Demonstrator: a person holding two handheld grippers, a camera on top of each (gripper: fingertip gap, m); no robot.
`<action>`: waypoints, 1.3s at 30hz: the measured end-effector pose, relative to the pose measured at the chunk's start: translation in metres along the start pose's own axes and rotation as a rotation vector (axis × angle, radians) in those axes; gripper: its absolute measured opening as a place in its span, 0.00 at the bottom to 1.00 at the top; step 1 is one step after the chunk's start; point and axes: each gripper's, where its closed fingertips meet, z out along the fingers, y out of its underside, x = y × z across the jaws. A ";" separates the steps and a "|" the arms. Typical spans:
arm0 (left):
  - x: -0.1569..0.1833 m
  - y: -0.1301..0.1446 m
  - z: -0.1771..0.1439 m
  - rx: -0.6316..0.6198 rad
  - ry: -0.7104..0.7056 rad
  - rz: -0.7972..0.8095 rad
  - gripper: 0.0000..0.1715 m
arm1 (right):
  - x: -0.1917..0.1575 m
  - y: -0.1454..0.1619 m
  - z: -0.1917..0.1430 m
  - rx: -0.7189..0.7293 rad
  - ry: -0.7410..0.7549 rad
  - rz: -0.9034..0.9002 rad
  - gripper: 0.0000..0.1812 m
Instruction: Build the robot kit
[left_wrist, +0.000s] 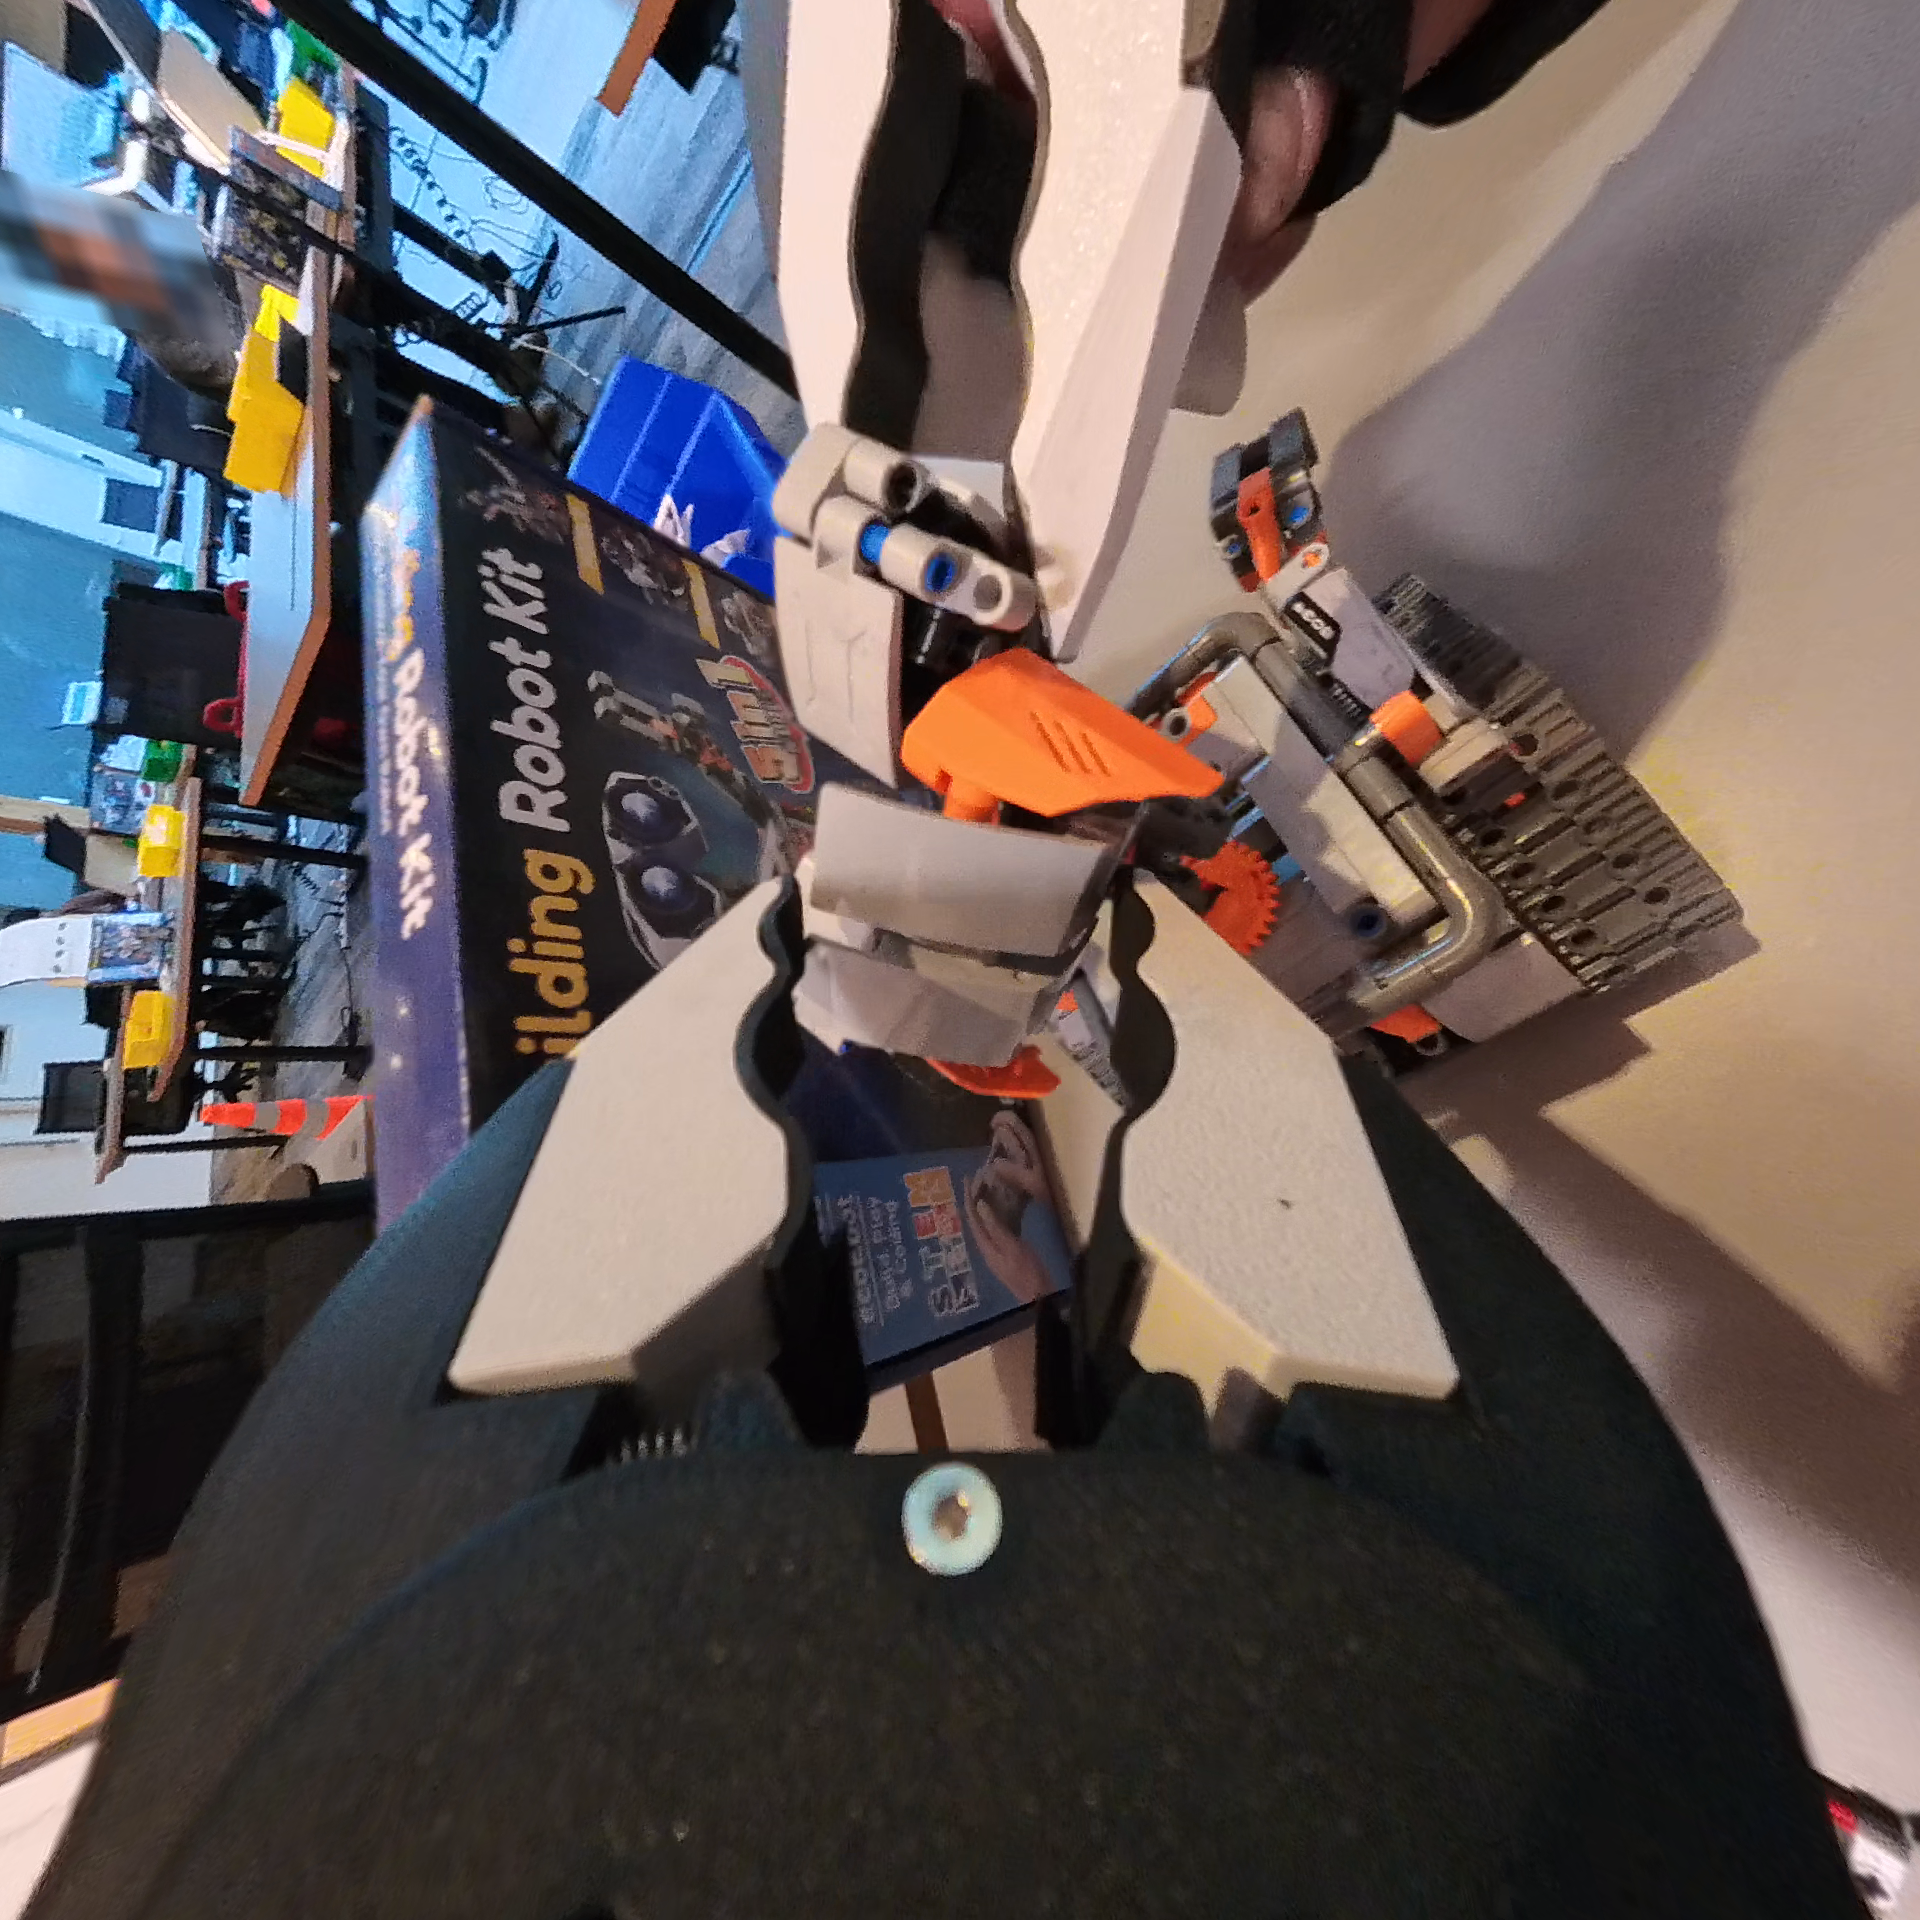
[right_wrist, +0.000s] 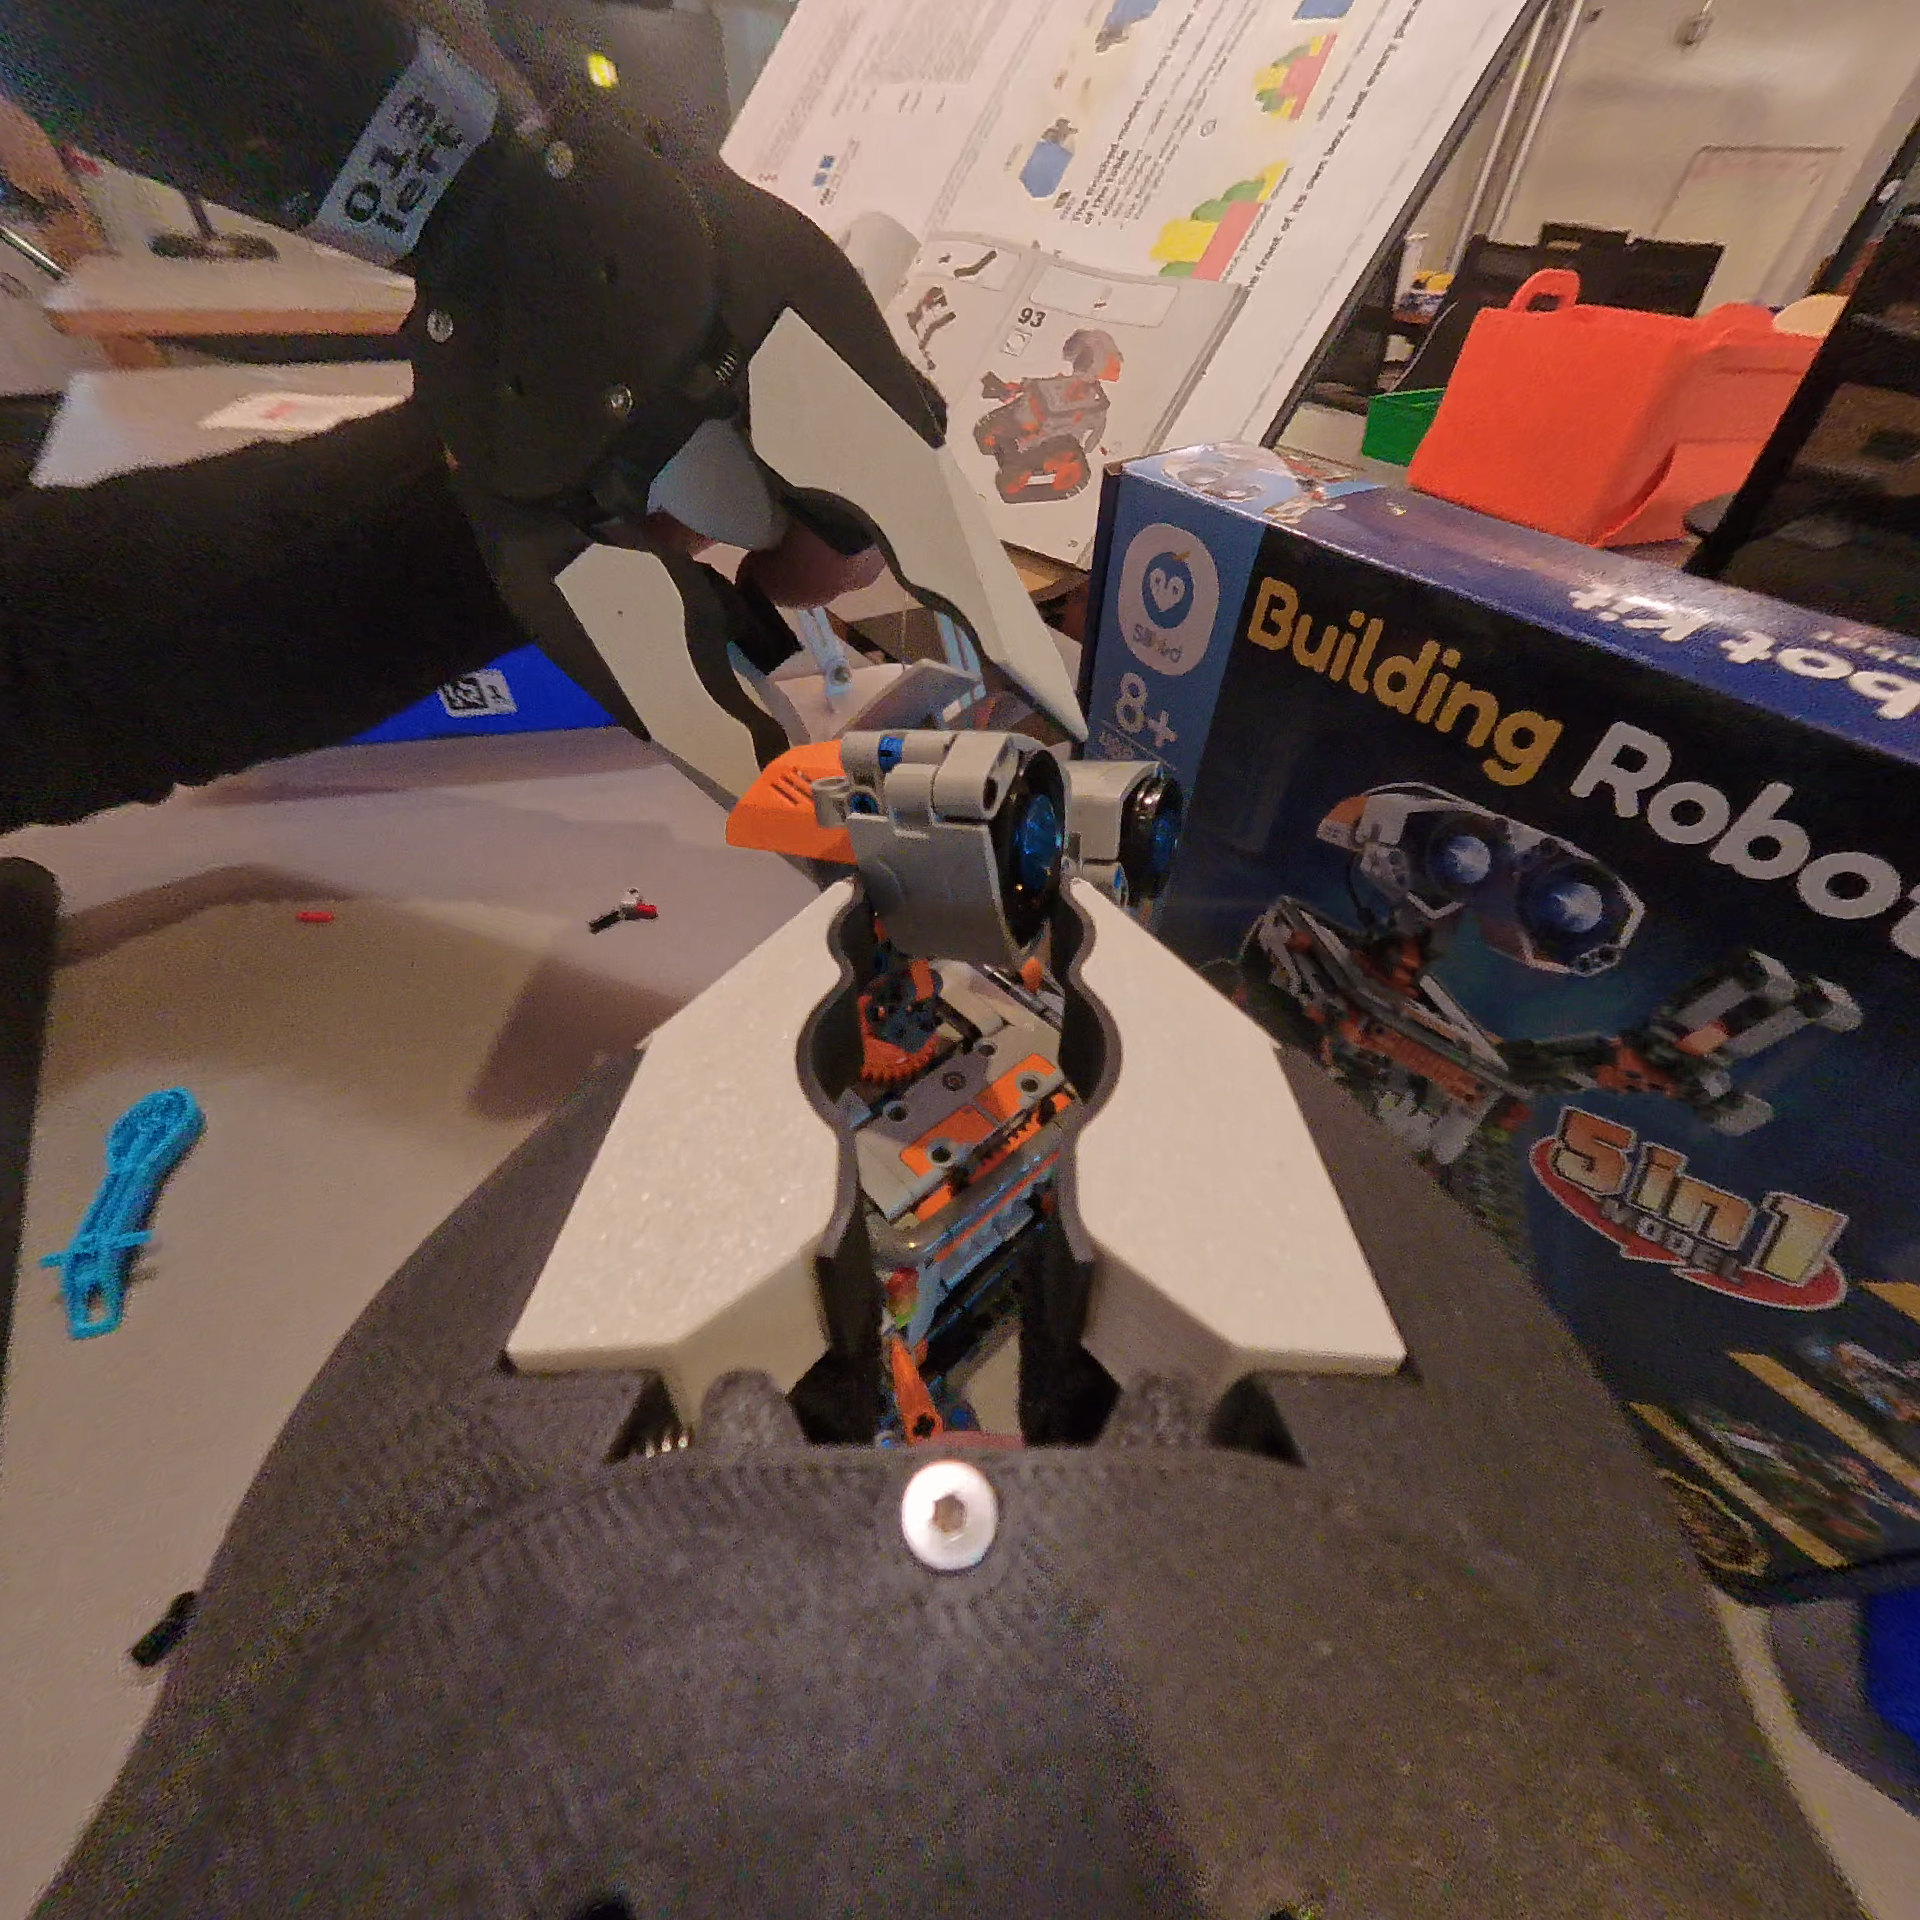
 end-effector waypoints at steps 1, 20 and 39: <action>-0.002 -0.001 -0.002 -0.003 -0.010 -0.001 0.34 | -0.001 0.000 0.000 0.001 -0.012 0.016 0.18; 0.022 0.007 0.011 -0.003 0.026 0.086 0.26 | -0.012 0.007 0.007 -0.066 0.135 -0.073 0.17; 0.001 0.014 -0.010 -0.068 -0.079 0.097 0.25 | -0.003 0.006 -0.012 0.002 -0.017 0.117 0.24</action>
